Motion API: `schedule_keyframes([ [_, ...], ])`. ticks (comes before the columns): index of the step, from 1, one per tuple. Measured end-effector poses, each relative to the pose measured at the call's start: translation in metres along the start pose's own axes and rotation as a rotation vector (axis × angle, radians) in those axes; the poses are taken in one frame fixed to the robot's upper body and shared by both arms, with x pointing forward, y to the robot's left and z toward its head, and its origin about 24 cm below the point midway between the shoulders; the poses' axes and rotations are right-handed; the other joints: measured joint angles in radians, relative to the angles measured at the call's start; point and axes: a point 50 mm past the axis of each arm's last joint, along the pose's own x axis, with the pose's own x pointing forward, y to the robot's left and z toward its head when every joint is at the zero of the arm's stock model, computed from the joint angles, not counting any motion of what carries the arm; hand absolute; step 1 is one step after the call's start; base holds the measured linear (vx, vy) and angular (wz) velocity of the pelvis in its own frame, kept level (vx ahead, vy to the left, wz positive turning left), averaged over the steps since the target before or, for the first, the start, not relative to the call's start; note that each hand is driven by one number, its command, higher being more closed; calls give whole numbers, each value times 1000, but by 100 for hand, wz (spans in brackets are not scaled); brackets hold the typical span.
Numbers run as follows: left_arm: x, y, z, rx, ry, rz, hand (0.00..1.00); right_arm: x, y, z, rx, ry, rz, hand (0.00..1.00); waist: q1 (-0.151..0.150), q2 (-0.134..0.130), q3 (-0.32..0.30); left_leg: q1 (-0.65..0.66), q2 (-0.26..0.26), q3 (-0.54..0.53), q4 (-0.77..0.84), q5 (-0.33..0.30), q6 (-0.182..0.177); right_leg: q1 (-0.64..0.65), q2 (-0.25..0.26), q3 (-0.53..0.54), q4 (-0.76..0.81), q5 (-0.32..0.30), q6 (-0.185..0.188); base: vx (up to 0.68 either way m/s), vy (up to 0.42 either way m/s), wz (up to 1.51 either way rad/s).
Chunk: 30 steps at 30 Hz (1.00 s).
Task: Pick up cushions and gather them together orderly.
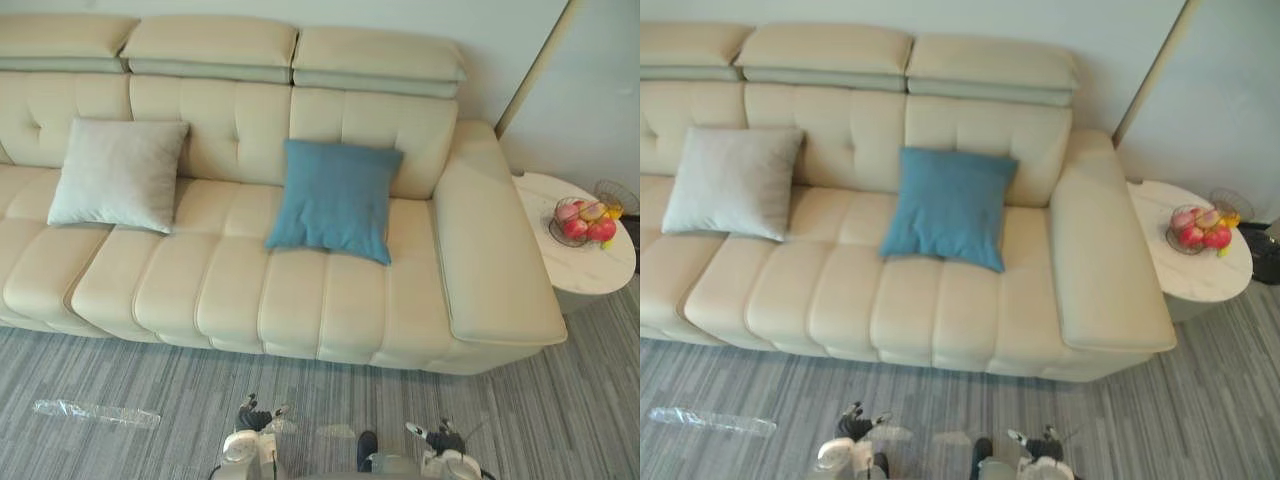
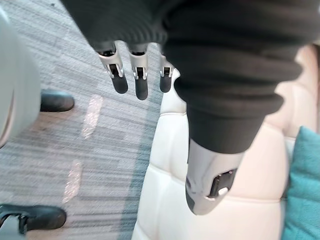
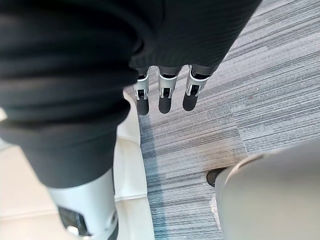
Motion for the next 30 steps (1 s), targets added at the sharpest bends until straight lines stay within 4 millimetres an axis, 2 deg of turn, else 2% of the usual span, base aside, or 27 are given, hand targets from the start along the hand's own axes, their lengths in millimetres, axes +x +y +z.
schedule_keyframes([
  [5, -1, 5, -6, 12, 18, 11, 0, 1, -4, -2, 34, 18, -17, 0, 0, 6, 3, 12, -28, 1, -29, 19, 17, 29, -18, 6, -71, 45, 14, -20, 71, 1],
  [14, -3, 16, -18, 15, 61, 37, 0, 1, -10, -12, 69, 68, -44, 0, -2, 16, 2, 65, -43, -10, -69, 27, 24, 106, -25, -6, -152, 71, 23, 10, 18, 3],
  [15, -6, 36, -33, 68, 124, 73, 0, 8, -22, 1, 23, 49, -52, 0, -37, 26, 2, 103, -56, -75, -105, 24, 26, 174, -25, -17, -231, 89, 27, 7, 2, 4],
  [25, -8, 36, -36, 69, 133, 52, 0, 6, -24, -5, 19, 67, -50, 0, -38, 34, 2, 124, -56, -54, -117, 24, 26, 177, -25, -3, -228, 89, 28, 0, 1, -4],
  [30, -8, 35, -39, 70, 152, 26, 0, 2, -30, -21, 14, 120, -44, 0, -51, 46, 5, 142, -55, -50, -123, 24, 26, 195, -25, -3, -228, 88, 29, 0, 1, -1],
])
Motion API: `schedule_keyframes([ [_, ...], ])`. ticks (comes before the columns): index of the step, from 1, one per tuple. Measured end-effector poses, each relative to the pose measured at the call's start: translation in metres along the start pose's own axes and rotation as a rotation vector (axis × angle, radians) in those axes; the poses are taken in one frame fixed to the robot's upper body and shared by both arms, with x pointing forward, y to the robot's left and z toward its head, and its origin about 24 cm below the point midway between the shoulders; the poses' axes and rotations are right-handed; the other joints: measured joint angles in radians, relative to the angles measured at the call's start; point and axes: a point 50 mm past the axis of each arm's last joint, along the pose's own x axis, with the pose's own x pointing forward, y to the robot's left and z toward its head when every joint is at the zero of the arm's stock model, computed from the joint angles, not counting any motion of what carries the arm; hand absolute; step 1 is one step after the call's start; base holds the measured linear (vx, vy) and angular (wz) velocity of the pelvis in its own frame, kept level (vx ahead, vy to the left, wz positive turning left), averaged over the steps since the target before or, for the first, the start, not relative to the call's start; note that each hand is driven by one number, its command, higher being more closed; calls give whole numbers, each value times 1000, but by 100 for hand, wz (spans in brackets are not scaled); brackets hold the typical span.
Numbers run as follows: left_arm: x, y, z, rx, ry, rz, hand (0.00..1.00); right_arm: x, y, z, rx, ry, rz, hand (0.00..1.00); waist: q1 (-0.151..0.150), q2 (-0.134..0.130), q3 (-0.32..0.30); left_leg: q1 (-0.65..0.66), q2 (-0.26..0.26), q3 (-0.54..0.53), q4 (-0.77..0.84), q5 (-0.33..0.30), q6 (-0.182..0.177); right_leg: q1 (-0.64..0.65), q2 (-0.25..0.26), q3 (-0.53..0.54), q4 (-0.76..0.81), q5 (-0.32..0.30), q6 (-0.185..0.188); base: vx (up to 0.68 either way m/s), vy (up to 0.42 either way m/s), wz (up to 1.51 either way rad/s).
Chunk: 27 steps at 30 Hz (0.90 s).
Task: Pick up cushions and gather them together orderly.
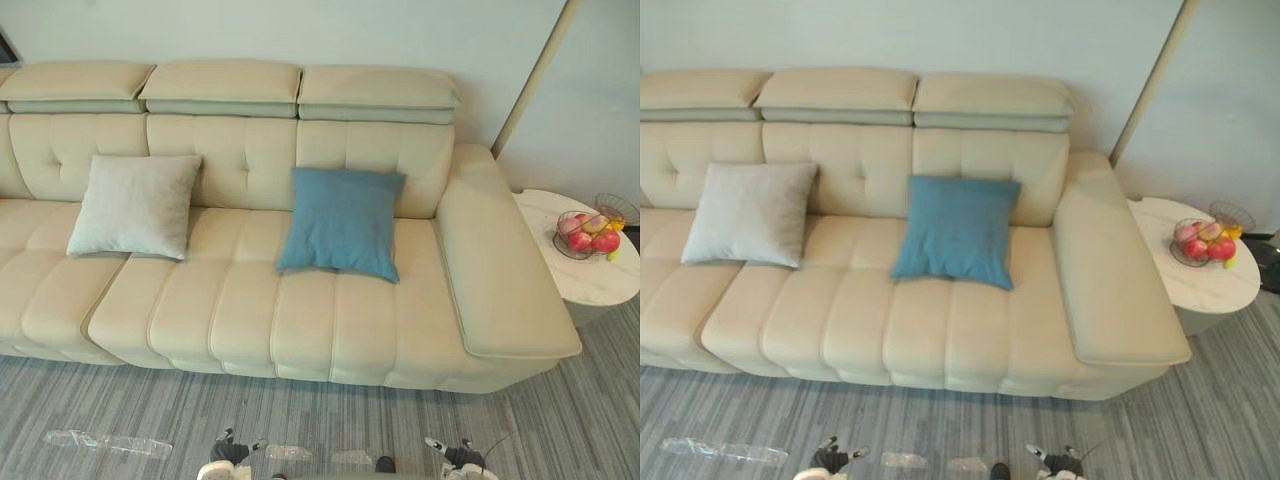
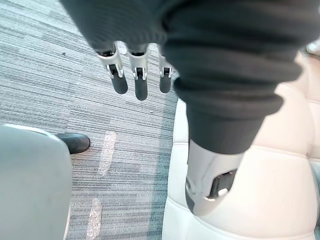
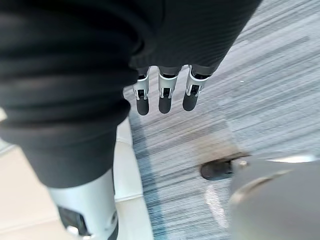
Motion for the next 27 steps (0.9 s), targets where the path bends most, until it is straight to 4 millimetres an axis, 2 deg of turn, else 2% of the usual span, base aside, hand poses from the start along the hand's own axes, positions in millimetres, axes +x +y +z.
schedule_keyframes([
  [2, 0, -1, 0, -3, 7, -15, 0, 0, -4, -3, -5, 12, -5, 0, -4, 0, 7, -2, 3, 13, 8, -1, 0, -4, 1, 9, 6, -1, 0, -40, 3, -15],
  [4, 1, -1, 2, -25, 3, -13, 0, 0, -4, -2, -8, 12, -4, 0, 4, -1, 15, -13, 11, 25, 54, -28, -5, -24, 11, 43, 25, -2, -1, -45, -1, -46],
  [5, 1, -1, 4, -46, 1, -9, 0, 0, -2, 1, -20, 1, 2, 0, 8, -12, 23, -35, 15, 15, 109, -53, -7, -45, 17, 82, 38, -2, -1, -52, -6, -73],
  [7, 2, -5, 7, -70, -5, -11, 0, 1, 2, 10, -30, -36, 15, 0, 17, -8, 26, -44, 18, -38, 144, -98, -8, -93, 38, 166, 52, 5, -2, -61, -20, -116],
  [8, 2, -6, 7, -80, -3, -11, 0, 1, 4, 14, -30, -47, 20, 0, 16, -6, 28, -39, 20, -26, 147, -113, -7, -104, 46, 197, 52, 10, 0, -52, 9, -148],
  [10, 2, -10, 10, -88, -9, -19, 0, -1, 17, 19, -17, -73, 53, 0, 16, -23, 39, -38, 34, 122, 198, -165, -7, -157, 76, 325, 57, 42, 3, -78, 57, -172],
  [11, 2, -9, 10, -89, -12, -18, 0, -2, 19, 19, -23, -75, 60, 0, 16, -27, 41, -38, 38, 151, 210, -174, -6, -170, 82, 338, 55, 47, -3, -114, 54, -192],
  [12, 3, -8, 15, -86, -27, -15, 0, -3, 27, 24, -28, -96, 85, 0, 16, -30, 44, -40, 66, 249, 241, -195, -2, -202, 86, 317, 57, 44, -31, -55, 36, -187],
  [13, 4, -8, 19, -77, -41, -17, 0, -4, 30, 25, -29, -102, 95, 0, 16, -23, 50, -34, 91, 331, 245, -197, 0, -253, 69, 177, 105, 23, -82, -55, 36, -189],
  [14, 4, -7, 20, -73, -45, -16, 0, -4, 32, 26, -29, -103, 100, 0, 18, -26, 52, -29, 98, 358, 243, -197, -1, -274, 59, 116, 138, 16, -96, 42, 14, -154],
  [15, 5, -4, 21, -63, -49, -10, 0, -4, 37, 31, -28, -113, 113, 0, 17, -37, 56, 3, 107, 410, 233, -194, -5, -303, 24, -56, 228, -8, -125, 165, -11, -174],
  [16, 5, 1, 20, -57, -44, -1, 0, -5, 36, 23, -33, -94, 110, 0, 18, -57, 58, 62, 96, 487, 221, -189, -14, -277, -7, -261, 289, -14, -147, 165, -11, -172],
  [17, 5, 2, 18, -57, -39, 1, 0, -5, 36, 24, -38, -95, 110, 0, 18, -56, 59, 70, 96, 495, 223, -188, -16, -275, -2, -273, 288, -14, -148, 166, -68, -168],
  [18, 4, 1, 16, -54, -26, -1, 0, -4, 32, 25, -38, -110, 103, 0, -4, -42, 62, 86, 102, 507, 230, -171, -30, -270, 13, -271, 275, -14, -149, 100, -121, -109],
  [19, 5, -5, 23, -40, -45, -20, 0, -1, 27, 35, -51, -133, 92, 0, -10, -19, 69, 110, 108, 532, 217, -165, -30, -272, 22, -279, 273, -40, -161, 146, -156, -109],
  [20, 6, -8, 27, -29, -58, -31, 0, 0, 19, 34, -69, -124, 78, 0, -9, -3, 70, 124, 112, 556, 208, -165, -30, -288, 13, -327, 303, -95, -177, 149, -116, -73],
  [22, 6, -7, 28, -23, -62, -32, 0, 2, 14, 36, -93, -120, 70, 0, -4, 3, 71, 150, 112, 622, 216, -156, -46, -307, -35, -435, 407, -150, -196, 165, -111, -95],
  [23, 6, -7, 27, -22, -59, -31, 0, 3, 14, 37, -97, -119, 71, 0, -3, 3, 71, 154, 114, 630, 221, -152, -54, -309, -31, -433, 413, -156, -196, 192, -169, -118],
  [24, 6, -2, 21, -17, -37, -24, 0, 3, 14, 38, -105, -114, 74, 0, -6, 4, 72, 151, 141, 649, 288, -130, -89, -317, 1, -388, 428, -176, -196, 159, -162, -76],
  [25, 5, -2, 18, -17, -28, -24, 0, 3, 14, 37, -109, -113, 74, 0, -7, 4, 72, 151, 159, 654, 335, -119, -104, -317, 14, -372, 434, -182, -201, 238, -224, -126],
  [26, 4, -2, 11, -18, -5, -29, 0, 4, 13, 37, -134, -111, 78, 0, 1, 4, 73, 129, 205, 649, 477, -87, -58, -313, 48, -318, 436, -196, -215, 358, -271, -157],
  [27, 3, -1, 10, -36, 1, -28, 0, 4, 17, 36, -163, -104, 89, 0, 7, 9, 79, 70, 274, 593, 696, -15, 79, -277, 95, -232, 405, -197, -227, 371, -243, -164],
])
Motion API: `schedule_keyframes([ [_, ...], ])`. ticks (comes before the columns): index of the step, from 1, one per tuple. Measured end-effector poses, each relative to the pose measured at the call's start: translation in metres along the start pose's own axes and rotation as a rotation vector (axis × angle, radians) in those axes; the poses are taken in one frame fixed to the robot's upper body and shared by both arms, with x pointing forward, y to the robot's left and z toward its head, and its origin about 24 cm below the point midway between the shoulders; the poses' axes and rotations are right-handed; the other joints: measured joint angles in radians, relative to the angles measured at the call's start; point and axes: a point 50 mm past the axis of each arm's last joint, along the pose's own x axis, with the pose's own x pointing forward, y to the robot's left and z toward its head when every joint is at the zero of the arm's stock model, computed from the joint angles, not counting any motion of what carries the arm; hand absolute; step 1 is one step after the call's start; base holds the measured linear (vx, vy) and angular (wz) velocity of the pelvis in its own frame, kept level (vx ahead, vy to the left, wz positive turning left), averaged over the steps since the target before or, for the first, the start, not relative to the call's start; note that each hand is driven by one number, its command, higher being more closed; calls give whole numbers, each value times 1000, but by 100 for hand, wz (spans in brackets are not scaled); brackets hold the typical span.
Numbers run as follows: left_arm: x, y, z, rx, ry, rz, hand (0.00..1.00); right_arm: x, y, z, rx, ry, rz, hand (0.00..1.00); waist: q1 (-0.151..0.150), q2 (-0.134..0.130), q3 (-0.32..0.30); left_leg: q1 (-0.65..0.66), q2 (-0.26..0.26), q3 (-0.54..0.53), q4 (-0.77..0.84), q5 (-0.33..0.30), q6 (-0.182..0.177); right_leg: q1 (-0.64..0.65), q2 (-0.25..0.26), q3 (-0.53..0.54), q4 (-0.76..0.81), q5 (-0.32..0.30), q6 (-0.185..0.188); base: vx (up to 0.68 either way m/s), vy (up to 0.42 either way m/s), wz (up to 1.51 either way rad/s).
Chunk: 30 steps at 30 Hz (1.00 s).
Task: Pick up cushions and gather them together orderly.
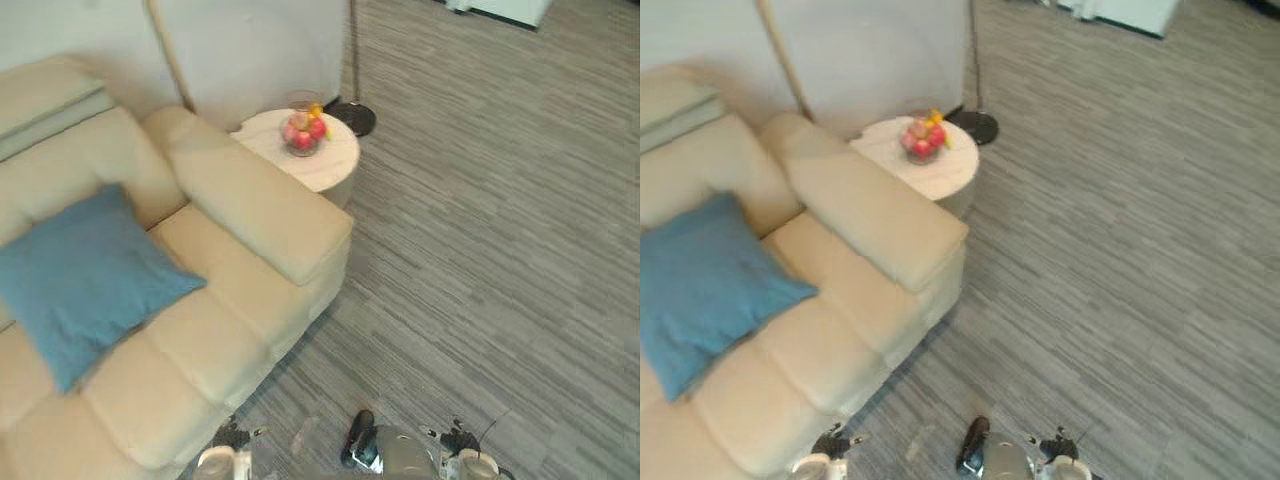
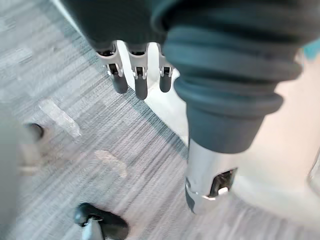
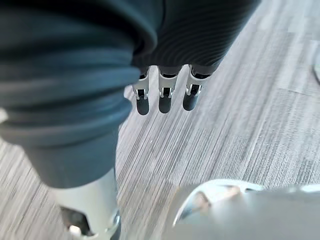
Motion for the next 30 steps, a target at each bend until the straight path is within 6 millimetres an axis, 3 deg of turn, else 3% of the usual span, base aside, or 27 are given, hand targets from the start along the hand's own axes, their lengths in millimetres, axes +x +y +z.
schedule_keyframes([
  [1, 0, 0, 0, -1, -1, 0, 0, 0, 1, 1, -11, 2, 4, 0, 2, 1, 4, -27, 8, -43, 65, -21, 21, 17, 16, 27, -14, 3, -5, 313, -167, -157],
  [2, 0, -2, 0, -4, -2, -5, 0, 1, 1, 2, -16, 6, 5, 0, 4, 3, 8, -85, -10, -145, 153, -84, 15, 48, 41, 71, -43, 8, -15, 236, -57, -152],
  [3, 0, -3, 4, -8, -18, -9, 0, 1, 3, 2, -15, 8, 10, 0, 6, 9, 13, -146, -67, -260, 196, -136, -25, 99, 69, 137, -81, 17, -22, 370, -26, -216],
  [4, 0, -5, 7, -17, -38, -13, 0, 1, 5, -2, -14, 26, 14, 0, 16, -2, 22, -200, -135, -341, 180, -174, -34, 160, 90, 221, -131, 31, -20, 308, -5, -194],
  [5, 0, -5, 8, -14, -47, -15, 0, 1, 5, -3, -13, 31, 15, 0, 17, -2, 23, -224, -161, -363, 162, -186, -30, 183, 100, 262, -147, 37, -17, 313, 36, -195],
  [7, 0, -11, 13, -49, -74, -26, 0, 1, 4, 0, -8, 21, 12, 0, 34, 5, 27, -320, -243, -446, -22, -212, -24, 237, 122, 437, -206, 41, 8, 283, 120, -204],
  [9, -1, -16, 16, -73, -90, -36, 0, 0, 3, -3, 6, 29, 6, 0, 50, 15, 33, -359, -282, -538, -198, -191, -34, 258, 123, 514, -229, 28, 5, 284, 212, -199],
  [10, 0, -18, 18, -86, -94, -39, 0, 0, 1, -3, 27, 29, -3, 0, 59, 26, 39, -376, -301, -629, -330, -146, -49, 274, 123, 564, -235, 21, 5, 285, 246, -177],
  [11, 0, -18, 18, -91, -93, -37, 0, 0, 1, -3, 32, 28, -6, 0, 59, 28, 40, -378, -305, -655, -364, -131, -53, 279, 123, 579, -236, 15, 10, 313, 265, -162],
  [12, -1, -21, 17, -97, -89, -43, 0, 0, -1, -5, 49, 32, -14, 0, 60, 37, 38, -378, -301, -710, -427, -75, -61, 288, 128, 605, -226, -6, 32, 377, 302, -138],
  [13, -1, -22, 16, -107, -85, -43, 0, -1, -1, -8, 72, 31, -18, 0, 65, 45, 29, -361, -297, -702, -408, -20, -43, 291, 128, 625, -193, -46, 50, 398, 314, -132],
  [14, -1, -21, 15, -109, -84, -40, 0, -2, -2, -9, 82, 31, -23, 0, 64, 40, 28, -356, -300, -689, -397, -19, -42, 292, 121, 628, -179, -62, 60, 429, 330, -101],
  [16, 0, -13, 17, -98, -81, -23, 0, -7, 8, -17, 118, 37, -6, 0, 66, -7, 13, -323, -315, -582, -386, -79, -21, 243, 69, 606, -53, -114, 126, 415, 265, -97],
  [17, 0, -13, 19, -100, -83, -21, 0, -7, 10, -17, 122, 36, -3, 0, 66, -16, 12, -311, -312, -558, -388, -85, -15, 230, 67, 598, -20, -121, 138, 365, 191, -118],
  [19, 1, -12, 18, -97, -73, -18, 0, -7, 16, -14, 130, 30, 13, 0, 72, -17, 14, -247, -308, -461, -408, -113, 2, 161, 41, 537, 124, -144, 218, 306, 147, -118],
  [20, 1, -12, 16, -93, -65, -19, 0, -5, 18, -8, 126, 18, 19, 0, 72, -18, 14, -208, -306, -410, -431, -117, 7, 131, 14, 467, 160, -149, 233, 303, 124, -135],
  [21, 1, -14, 17, -71, -66, -29, 0, -3, 17, -1, 121, 1, 19, 0, 66, -5, 20, -168, -293, -370, -465, -117, 8, 107, -17, 345, 158, -154, 214, 292, 78, -119],
  [22, 1, -15, 20, -62, -71, -34, 0, -2, 16, 2, 118, -6, 19, 0, 61, 4, 25, -154, -284, -368, -478, -117, 8, 99, -25, 291, 142, -155, 205, 356, 33, -106],
  [25, 5, -12, 28, -4, -80, -39, 0, 1, 12, 15, 98, -41, 14, 0, 55, 42, 49, -51, -217, -327, -586, -116, 6, 8, -18, 62, 69, -119, 159, 351, -83, -101],
  [27, 6, -10, 30, 19, -75, -36, 0, 1, 12, 17, 104, -50, 14, 0, 48, 40, 49, -27, -202, -320, -592, -116, 6, -30, -20, 1, 40, -76, 146, 349, -157, -53],
  [28, 6, -6, 29, 29, -73, -30, 0, 0, 12, 12, 105, -36, 12, 0, 41, 10, 39, 10, -209, -329, -583, -116, -31, -29, -21, -3, -82, 38, 120, 348, -186, -32],
  [29, 6, -5, 28, 30, -72, -28, 0, 0, 12, 10, 106, -30, 11, 0, 39, 1, 36, 16, -214, -330, -578, -119, -36, -27, -26, -1, -99, 67, 112, 472, -249, -13],
  [30, 6, -9, 27, 28, -66, -36, 0, 0, 8, 8, 122, -28, -3, 0, 33, 19, 33, 27, -188, -354, -527, -141, -71, -18, -16, -17, -58, 73, 71, 486, -270, -4],
])
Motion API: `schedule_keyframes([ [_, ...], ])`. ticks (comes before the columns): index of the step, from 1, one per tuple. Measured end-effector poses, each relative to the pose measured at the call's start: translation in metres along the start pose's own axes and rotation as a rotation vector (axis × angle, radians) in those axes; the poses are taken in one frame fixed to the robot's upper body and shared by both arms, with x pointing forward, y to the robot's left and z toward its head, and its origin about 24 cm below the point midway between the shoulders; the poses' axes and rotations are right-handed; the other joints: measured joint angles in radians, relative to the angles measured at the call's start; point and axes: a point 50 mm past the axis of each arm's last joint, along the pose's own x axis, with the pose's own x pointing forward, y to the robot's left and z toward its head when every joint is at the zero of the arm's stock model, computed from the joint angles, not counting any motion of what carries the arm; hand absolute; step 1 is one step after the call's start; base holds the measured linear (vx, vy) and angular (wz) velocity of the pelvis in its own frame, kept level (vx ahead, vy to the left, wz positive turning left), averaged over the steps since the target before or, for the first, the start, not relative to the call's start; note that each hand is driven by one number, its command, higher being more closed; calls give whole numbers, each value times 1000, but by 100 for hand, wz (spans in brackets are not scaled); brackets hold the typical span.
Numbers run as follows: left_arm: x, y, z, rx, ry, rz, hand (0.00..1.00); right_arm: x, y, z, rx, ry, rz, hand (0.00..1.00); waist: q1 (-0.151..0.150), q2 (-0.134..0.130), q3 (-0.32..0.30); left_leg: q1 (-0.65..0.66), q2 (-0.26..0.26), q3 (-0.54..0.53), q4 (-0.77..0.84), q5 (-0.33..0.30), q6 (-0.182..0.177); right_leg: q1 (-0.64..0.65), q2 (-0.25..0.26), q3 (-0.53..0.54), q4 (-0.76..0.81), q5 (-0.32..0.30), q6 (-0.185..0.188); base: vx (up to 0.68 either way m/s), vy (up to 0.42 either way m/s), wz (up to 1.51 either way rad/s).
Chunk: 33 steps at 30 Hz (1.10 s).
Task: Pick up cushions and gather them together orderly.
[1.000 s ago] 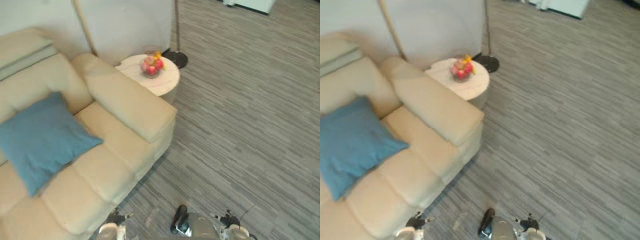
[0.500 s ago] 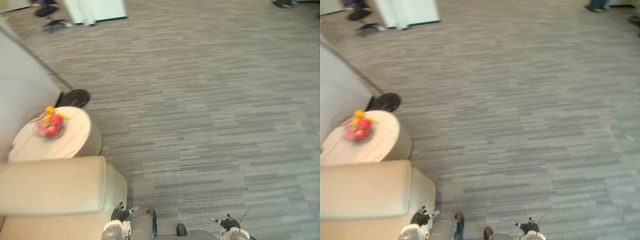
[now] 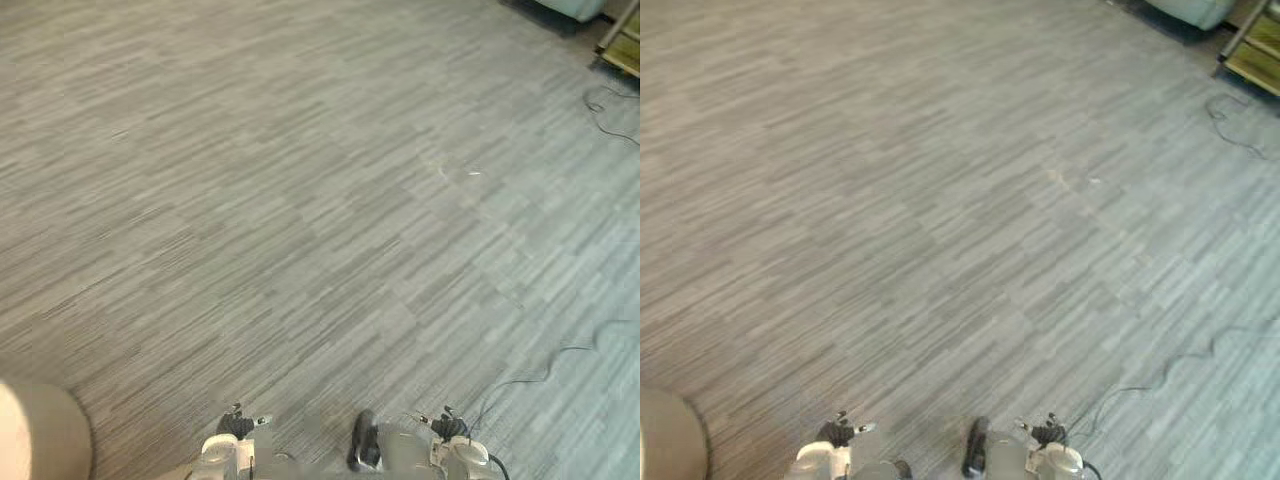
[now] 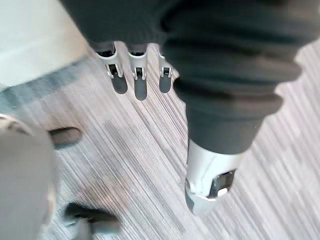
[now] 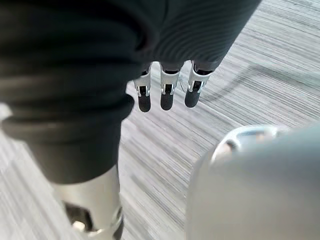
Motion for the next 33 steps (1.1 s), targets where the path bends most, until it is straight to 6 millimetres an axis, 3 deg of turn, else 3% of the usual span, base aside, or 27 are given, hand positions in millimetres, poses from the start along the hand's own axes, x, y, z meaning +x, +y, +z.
schedule_keyframes([
  [1, 0, -6, 1, 4, -6, -16, 0, 0, -4, 0, 5, -3, -17, 0, -3, 0, -2, -49, 27, -14, 147, 17, -32, 20, 6, 6, 14, -46, -16, 579, -334, -11],
  [2, -1, -11, 1, -2, -7, -25, 0, 0, -5, 1, 9, -4, -20, 0, -3, 4, 5, -82, 43, -29, 250, 32, -44, 38, 10, 9, 11, -55, -25, 467, -288, -26],
  [3, -2, -18, -1, -27, -3, -34, 0, 0, -6, 0, 15, -2, -24, 0, -2, 13, 12, -154, 77, -62, 440, 70, -27, 84, 26, 27, -10, -65, -38, 433, -227, -50],
  [4, -2, -16, 2, -57, -18, -23, 0, -1, -1, -4, 56, 11, -23, 0, 2, 17, 24, -231, 111, -95, 679, 61, -3, 172, 52, 64, -51, -79, -51, 427, -193, -55],
  [6, -2, -13, 5, -64, -32, -11, 0, -2, 1, -7, 86, 19, -21, 0, 6, -5, 38, -277, 101, -108, 784, 34, -2, 247, 53, 105, -80, -106, -49, 398, -148, -62],
  [7, -2, -13, 6, -64, -47, -11, 0, -3, 2, -10, 101, 28, -20, 0, 13, -4, 35, -335, 96, -106, 813, 14, -4, 290, 53, 134, -100, -132, -46, 351, -100, -60],
  [9, -2, -13, 10, -69, -64, -9, 0, -3, 0, -11, 138, 33, -34, 0, 15, 0, 34, -422, 70, -97, 755, -8, 20, 342, 56, 176, -121, -153, -40, 439, -16, -69],
  [10, -2, -13, 12, -70, -72, -6, 0, -3, -2, -11, 156, 34, -44, 0, 28, -4, 33, -480, 19, -100, 575, -13, 28, 385, 47, 219, -156, -157, -32, 402, 34, -82],
  [12, -3, -13, 12, -71, -73, -6, 0, -3, -3, -12, 180, 39, -54, 0, 32, -9, 32, -503, -30, -128, 391, 7, 13, 408, 33, 246, -181, -163, -21, 382, 78, -73],
  [13, -3, -15, 12, -65, -78, -11, 0, -3, -9, -11, 202, 40, -77, 0, 35, -7, 29, -506, -90, -188, 137, 80, -17, 435, 23, 286, -218, -173, -1, 427, 131, -79],
  [14, -3, -15, 12, -68, -77, -11, 0, -2, -11, -11, 199, 40, -83, 0, 37, -7, 28, -514, -105, -211, 82, 137, -13, 452, 18, 305, -232, -182, 14, 468, 178, -109],
  [15, -4, -14, 9, -63, -71, -8, 0, -3, -10, -15, 200, 53, -84, 0, 41, -29, 12, -506, -133, -228, 83, 237, 28, 472, -7, 347, -243, -204, 43, 556, 197, -83],
  [16, -3, -9, 9, -55, -72, 2, 0, -4, -7, -18, 205, 61, -79, 0, 39, -45, -5, -502, -157, -226, 96, 227, 50, 482, -33, 362, -237, -213, 59, 595, 177, -77],
  [17, -3, -7, 10, -51, -72, 8, 0, -6, -6, -22, 212, 66, -78, 0, 27, -62, -14, -502, -162, -200, 138, 188, 70, 461, -57, 373, -183, -216, 66, 623, 155, -59],
  [18, -3, -6, 10, -48, -72, 10, 0, -7, -6, -24, 219, 74, -82, 0, 34, -71, -18, -484, -155, -169, 176, 153, 68, 425, -64, 395, -75, -218, 74, 599, 159, -67],
  [19, -3, -5, 10, -44, -70, 13, 0, -8, -4, -27, 222, 83, -76, 0, 37, -80, -18, -441, -153, -136, 183, 124, 79, 384, -76, 404, 69, -218, 105, 578, 168, -78],
  [20, -3, -5, 9, -38, -65, 14, 0, -8, 0, -26, 222, 80, -67, 0, 35, -82, -18, -385, -152, -113, 175, 93, 88, 318, -90, 395, 266, -181, 179, 655, 189, -83],
  [21, -3, -6, 5, -31, -43, 9, 0, -8, 3, -24, 216, 73, -54, 0, 31, -74, -17, -292, -146, -91, 147, 53, 87, 233, -115, 366, 475, -176, 213, 522, 137, -75],
  [22, -3, -8, 3, -20, -38, 5, 0, -7, 5, -23, 210, 71, -48, 0, 29, -71, -17, -245, -143, -76, 129, 43, 89, 202, -129, 335, 532, -187, 200, 591, 140, -74],
  [23, -4, -11, 1, -3, -30, -1, 0, -7, 4, -21, 202, 65, -46, 0, 29, -61, -17, -168, -139, -55, 80, 40, 92, 162, -150, 275, 564, -216, 160, 355, 68, -54],
  [25, -3, -16, 0, 30, -20, -24, 0, -5, 1, -17, 175, 47, -47, 0, 19, -32, -23, -62, -110, -30, -7, 40, 91, 84, -152, 141, 498, -248, 107, 465, 21, -46],
  [27, -2, -15, 5, 66, -34, -31, 0, -4, 2, -14, 162, 48, -41, 0, 6, -32, -25, -23, -85, -26, -40, 40, 91, -1, -126, 85, 323, -228, 109, 461, -68, -10],
  [29, -2, -12, 3, 98, -29, -34, 0, -3, -2, -12, 152, 40, -49, 0, -15, -44, -27, 3, -83, -32, -57, 36, 84, -45, -95, 94, 71, -80, 100, 355, -127, 21],
  [30, -2, -10, -1, 101, -12, -29, 0, -4, -7, -17, 143, 54, -60, 0, -27, -61, -30, 26, -97, -60, -56, 18, 50, -45, -84, 131, -5, 87, 54, 493, -199, 21],
  [31, -4, -19, -8, 92, 17, -46, 0, -2, -20, -16, 135, 57, -91, 0, -30, -15, -32, 51, -60, -88, -49, 5, 26, -45, -59, 127, 58, 59, 36, 507, -189, 4],
  [33, -6, -22, -15, 58, 37, -46, 0, -1, -27, -14, 146, 57, -114, 0, -26, 15, -41, -17, -31, -131, 137, 31, -19, -36, -47, 133, 88, -26, 23, 574, -264, -18],
])
